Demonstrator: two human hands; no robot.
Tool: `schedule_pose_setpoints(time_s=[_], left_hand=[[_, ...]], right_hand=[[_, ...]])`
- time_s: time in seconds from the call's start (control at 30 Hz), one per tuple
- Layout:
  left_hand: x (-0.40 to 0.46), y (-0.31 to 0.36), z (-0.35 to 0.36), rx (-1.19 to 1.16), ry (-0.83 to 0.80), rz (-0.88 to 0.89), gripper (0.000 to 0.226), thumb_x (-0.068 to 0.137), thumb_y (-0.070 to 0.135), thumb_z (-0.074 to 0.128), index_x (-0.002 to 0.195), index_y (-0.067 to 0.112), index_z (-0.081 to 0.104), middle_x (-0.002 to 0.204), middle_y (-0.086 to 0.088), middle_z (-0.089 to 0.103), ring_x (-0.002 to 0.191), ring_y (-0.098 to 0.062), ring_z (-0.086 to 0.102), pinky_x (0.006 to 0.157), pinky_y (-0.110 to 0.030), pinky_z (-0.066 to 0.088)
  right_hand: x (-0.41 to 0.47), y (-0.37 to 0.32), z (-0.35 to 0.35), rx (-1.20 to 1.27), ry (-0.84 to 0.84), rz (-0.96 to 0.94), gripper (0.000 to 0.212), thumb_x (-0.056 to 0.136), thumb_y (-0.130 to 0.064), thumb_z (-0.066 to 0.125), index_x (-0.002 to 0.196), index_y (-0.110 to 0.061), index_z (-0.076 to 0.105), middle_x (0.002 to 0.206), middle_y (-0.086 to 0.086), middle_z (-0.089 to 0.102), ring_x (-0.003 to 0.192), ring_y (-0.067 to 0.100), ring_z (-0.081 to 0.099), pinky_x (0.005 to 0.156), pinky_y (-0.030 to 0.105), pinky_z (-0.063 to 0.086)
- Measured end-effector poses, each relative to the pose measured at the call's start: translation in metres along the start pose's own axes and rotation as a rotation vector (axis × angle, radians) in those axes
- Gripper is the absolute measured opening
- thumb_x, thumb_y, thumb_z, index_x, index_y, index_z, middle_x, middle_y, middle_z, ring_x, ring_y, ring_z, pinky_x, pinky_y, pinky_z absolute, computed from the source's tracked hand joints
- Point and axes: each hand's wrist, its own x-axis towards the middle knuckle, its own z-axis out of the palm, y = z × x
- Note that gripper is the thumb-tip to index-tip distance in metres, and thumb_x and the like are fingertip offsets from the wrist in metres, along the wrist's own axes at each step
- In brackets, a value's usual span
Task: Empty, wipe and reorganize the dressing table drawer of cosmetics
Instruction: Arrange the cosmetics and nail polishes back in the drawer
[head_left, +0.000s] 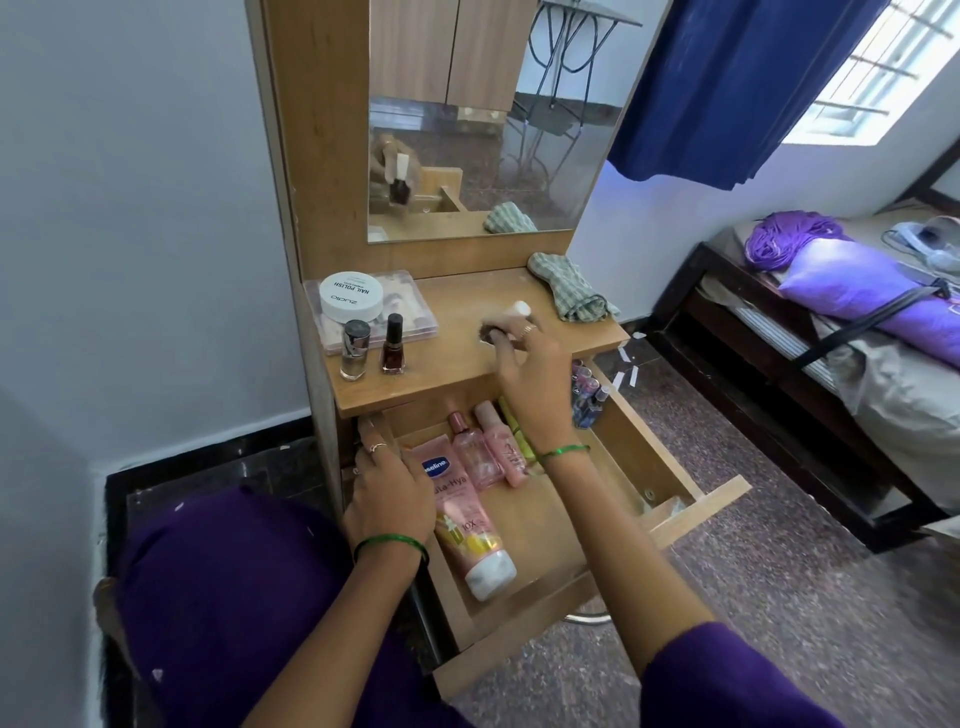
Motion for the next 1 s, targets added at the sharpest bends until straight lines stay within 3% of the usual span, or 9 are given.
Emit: schedule_pose_setpoints(time_s=[0.17,0.3,0.47,0.57,0.67,0.87,1.0], left_hand=[[0.0,0.001,-0.002,0.003,-0.002,0.0,0.05,0.098,0.029,0.033,0.143,0.013,0.018,0.123,-0.015,0.052,0.101,-0.034,0.059,0.065,-0.035,0.037],[-0.001,0.001,-0.004,-0.004,-0.007,-0.003,0.053,0.098,0.028,0.034,0.146,0.014,0.014,0.126,-0.017,0.051,0.103,-0.035,0.058,0.068,-0.037,0.039],[0.0,0.0,-0.001,-0.039,-0.011,0.0,0.053,0.098,0.028,0.036,0.145,0.016,0.014,0.126,-0.017,0.051,0.104,-0.036,0.058,0.069,-0.04,0.04],[-0.001,0.0,-0.002,-0.064,-0.009,-0.008,0.053,0.098,0.027,0.036,0.145,0.017,0.014,0.126,-0.018,0.051,0.106,-0.038,0.057,0.073,-0.044,0.043],[-0.002,0.0,-0.002,-0.079,-0.011,-0.003,0.053,0.098,0.028,0.036,0.146,0.018,0.013,0.126,-0.018,0.051,0.107,-0.039,0.056,0.079,-0.049,0.045],[0.0,0.001,-0.001,-0.084,-0.016,-0.01,0.054,0.098,0.028,0.036,0.146,0.018,0.013,0.127,-0.018,0.05,0.108,-0.039,0.056,0.081,-0.05,0.045],[0.0,0.0,0.0,-0.092,-0.014,-0.016,0.053,0.098,0.028,0.037,0.145,0.02,0.013,0.126,-0.018,0.051,0.106,-0.039,0.057,0.08,-0.049,0.046]], right_hand=[[-0.03,0.042,-0.054,-0.128,0.034,0.126,0.02,0.086,-0.005,0.059,0.1,-0.015,0.068,0.095,0.002,0.062,0.08,0.015,0.061,0.074,0.035,0.053],[-0.045,0.075,-0.079,-0.26,-0.048,0.301,0.036,0.082,0.0,0.059,0.113,-0.018,0.059,0.088,0.004,0.065,0.08,0.021,0.063,0.073,0.034,0.051],[-0.046,0.098,-0.083,-0.386,-0.195,0.516,0.019,0.08,0.001,0.052,0.093,-0.011,0.06,0.079,0.006,0.065,0.076,0.023,0.061,0.066,0.026,0.041],[-0.045,0.097,-0.079,-0.403,-0.249,0.535,0.024,0.078,0.006,0.043,0.084,-0.014,0.055,0.073,0.003,0.061,0.07,0.021,0.058,0.06,0.022,0.036],[-0.046,0.093,-0.079,-0.428,-0.273,0.532,0.024,0.081,0.008,0.04,0.087,-0.006,0.059,0.073,0.004,0.056,0.067,0.019,0.051,0.059,0.023,0.033],[-0.046,0.094,-0.077,-0.471,-0.269,0.541,0.021,0.081,0.007,0.04,0.086,0.002,0.06,0.083,0.015,0.063,0.077,0.029,0.059,0.065,0.034,0.046],[-0.047,0.091,-0.075,-0.536,-0.31,0.522,0.016,0.082,0.005,0.039,0.076,-0.009,0.045,0.087,0.017,0.061,0.081,0.033,0.059,0.066,0.036,0.044]])
